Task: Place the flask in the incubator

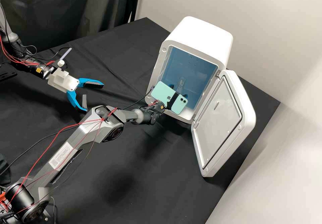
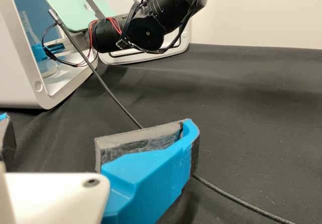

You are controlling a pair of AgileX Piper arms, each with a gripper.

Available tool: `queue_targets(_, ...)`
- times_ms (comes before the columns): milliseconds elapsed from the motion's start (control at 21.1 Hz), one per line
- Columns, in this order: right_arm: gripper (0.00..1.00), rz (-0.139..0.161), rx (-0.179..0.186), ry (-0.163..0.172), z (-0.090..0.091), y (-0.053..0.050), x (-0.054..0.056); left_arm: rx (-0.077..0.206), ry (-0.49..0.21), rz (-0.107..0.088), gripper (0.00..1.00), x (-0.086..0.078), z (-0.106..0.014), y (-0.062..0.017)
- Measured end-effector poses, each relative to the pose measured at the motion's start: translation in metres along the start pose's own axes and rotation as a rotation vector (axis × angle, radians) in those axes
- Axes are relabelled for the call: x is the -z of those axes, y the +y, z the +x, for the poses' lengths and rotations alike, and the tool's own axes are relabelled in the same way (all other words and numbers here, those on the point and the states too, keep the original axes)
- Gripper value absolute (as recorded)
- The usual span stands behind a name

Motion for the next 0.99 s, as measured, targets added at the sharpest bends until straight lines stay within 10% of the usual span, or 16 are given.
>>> queue_targets(994, 0.00, 0.003, 0.002, -0.001, 0.0019, -0.0026, -0.0029, 0.013, 0.005, 0.006, 1.00, 0.0002, 0.0017, 0.0003)
